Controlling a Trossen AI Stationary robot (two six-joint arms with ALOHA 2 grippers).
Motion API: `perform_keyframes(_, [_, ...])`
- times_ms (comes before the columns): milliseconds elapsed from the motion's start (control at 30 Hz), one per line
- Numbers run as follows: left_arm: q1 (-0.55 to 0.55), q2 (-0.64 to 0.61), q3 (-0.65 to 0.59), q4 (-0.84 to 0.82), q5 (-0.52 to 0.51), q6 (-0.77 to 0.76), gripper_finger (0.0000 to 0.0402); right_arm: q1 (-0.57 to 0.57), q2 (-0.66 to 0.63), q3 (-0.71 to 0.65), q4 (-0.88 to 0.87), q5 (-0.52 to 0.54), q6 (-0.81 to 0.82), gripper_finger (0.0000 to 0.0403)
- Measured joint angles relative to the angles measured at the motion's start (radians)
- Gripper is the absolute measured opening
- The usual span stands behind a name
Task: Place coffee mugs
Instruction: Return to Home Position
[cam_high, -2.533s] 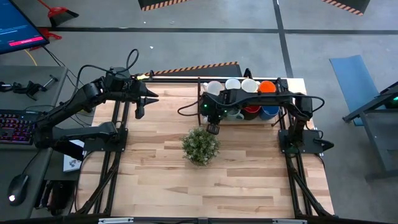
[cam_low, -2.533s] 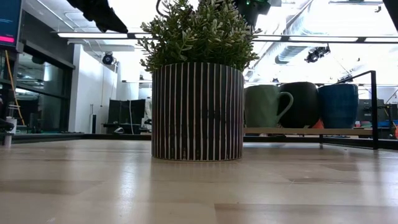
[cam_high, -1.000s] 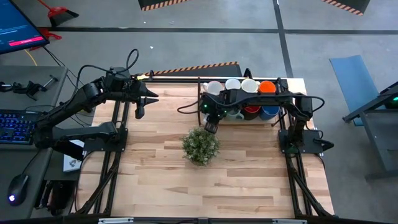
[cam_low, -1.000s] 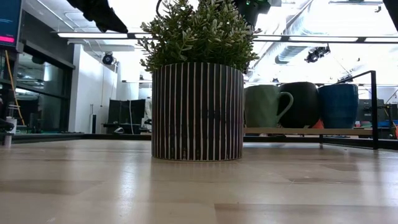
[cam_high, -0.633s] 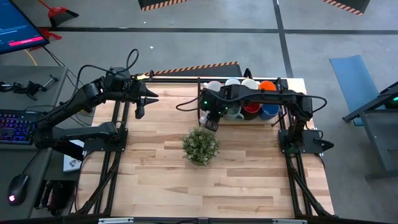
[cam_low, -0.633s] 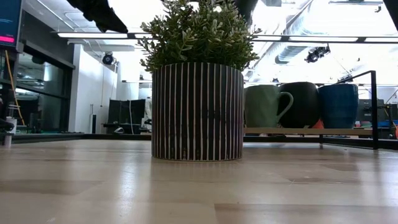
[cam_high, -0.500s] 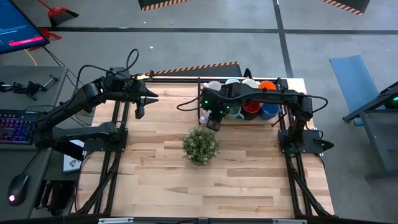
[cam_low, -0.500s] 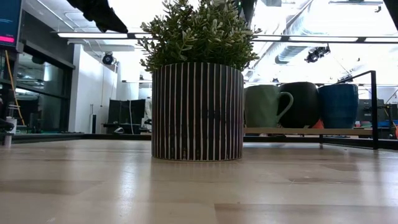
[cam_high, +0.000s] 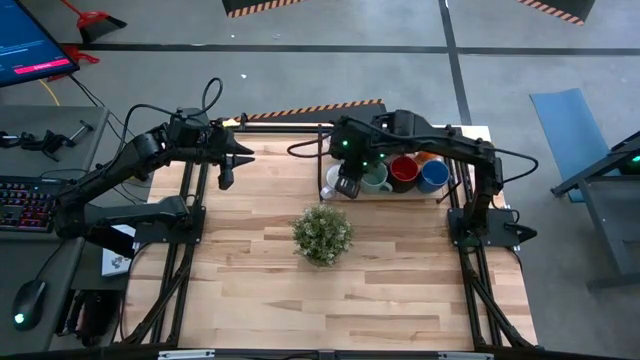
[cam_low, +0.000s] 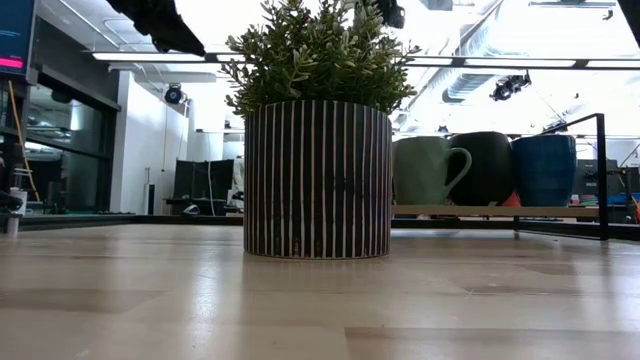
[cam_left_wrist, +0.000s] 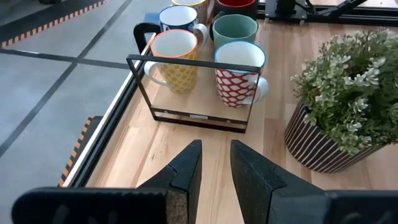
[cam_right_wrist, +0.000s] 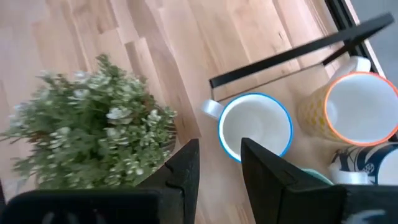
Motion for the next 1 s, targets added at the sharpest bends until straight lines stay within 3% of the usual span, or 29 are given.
perform_keyframes(300, [0.000,0.000,0.000,0.000,0.000,-0.001,0.0076,0.053,-0.003,0.036,-0.047,0.000,-0.097,0.0097])
perform_keyframes(500, [0.000,0.000,0.000,0.000,0.000,-0.001,0.0076,0.113,-0.027,-0.082,0.002,0.082,-0.133,0.0097])
perform_keyframes(600, [0.006,0.000,0.000,0.035,-0.042,-0.128,0.0076,0.161,-0.107,-0.266,0.133,0.084,-0.107,0.0097])
perform_keyframes(733, [0.007,0.000,0.000,0.053,-0.103,-0.262,0.0076,0.230,-0.347,-0.646,0.435,0.105,-0.036,0.0097])
perform_keyframes(1000, [0.004,0.002,0.000,0.053,-0.102,-0.297,0.0076,0.284,-0.767,-1.342,1.169,0.129,0.200,0.0097])
